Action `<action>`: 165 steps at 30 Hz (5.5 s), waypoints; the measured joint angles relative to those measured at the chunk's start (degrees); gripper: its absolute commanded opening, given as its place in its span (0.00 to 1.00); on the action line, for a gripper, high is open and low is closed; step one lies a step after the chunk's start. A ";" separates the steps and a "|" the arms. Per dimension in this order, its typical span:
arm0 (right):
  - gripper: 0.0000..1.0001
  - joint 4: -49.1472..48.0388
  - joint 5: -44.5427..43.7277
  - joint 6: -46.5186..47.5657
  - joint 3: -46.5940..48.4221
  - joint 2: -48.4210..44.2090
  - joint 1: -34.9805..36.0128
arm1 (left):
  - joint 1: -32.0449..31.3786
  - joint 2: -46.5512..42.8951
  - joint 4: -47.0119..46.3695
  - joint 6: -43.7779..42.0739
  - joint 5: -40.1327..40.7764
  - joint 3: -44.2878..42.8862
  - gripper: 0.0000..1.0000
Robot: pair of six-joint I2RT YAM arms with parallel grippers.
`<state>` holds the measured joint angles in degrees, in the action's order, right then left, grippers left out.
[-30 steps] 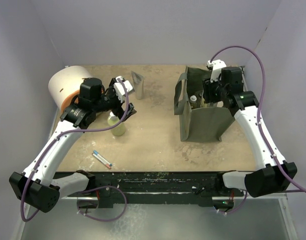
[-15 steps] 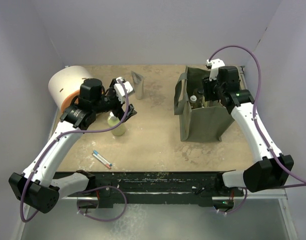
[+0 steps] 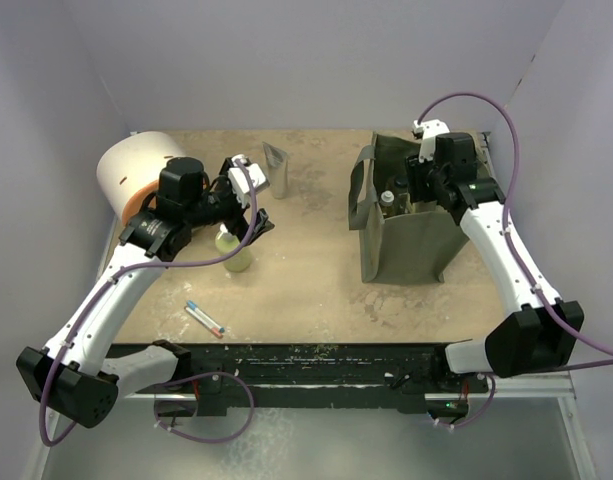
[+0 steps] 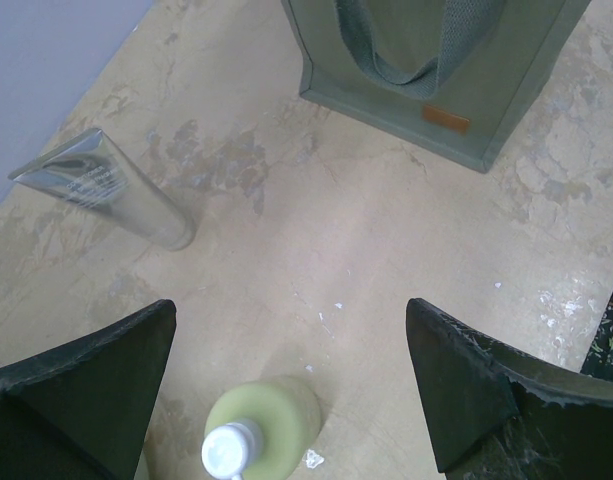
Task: Place the personal care products into the canvas bag
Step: Place the care product in the canvas bag, then move the care product at the center of the board.
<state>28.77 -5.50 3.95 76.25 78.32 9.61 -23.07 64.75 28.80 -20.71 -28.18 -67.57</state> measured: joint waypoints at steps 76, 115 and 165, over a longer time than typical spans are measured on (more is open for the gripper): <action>0.55 -9.57 3.50 0.17 -12.44 5.75 -0.11 | -0.63 -3.78 0.72 -2.49 -1.64 2.34 0.99; 0.83 -8.46 0.44 3.54 -2.64 4.50 -0.31 | -0.63 -6.43 2.19 -3.98 -0.07 3.74 0.99; 0.82 2.64 14.01 8.28 17.16 -2.84 4.26 | 6.38 15.04 14.16 3.30 16.94 0.63 0.50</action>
<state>31.42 8.51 12.23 93.41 75.48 13.87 -16.69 79.79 42.96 -17.41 -11.25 -66.94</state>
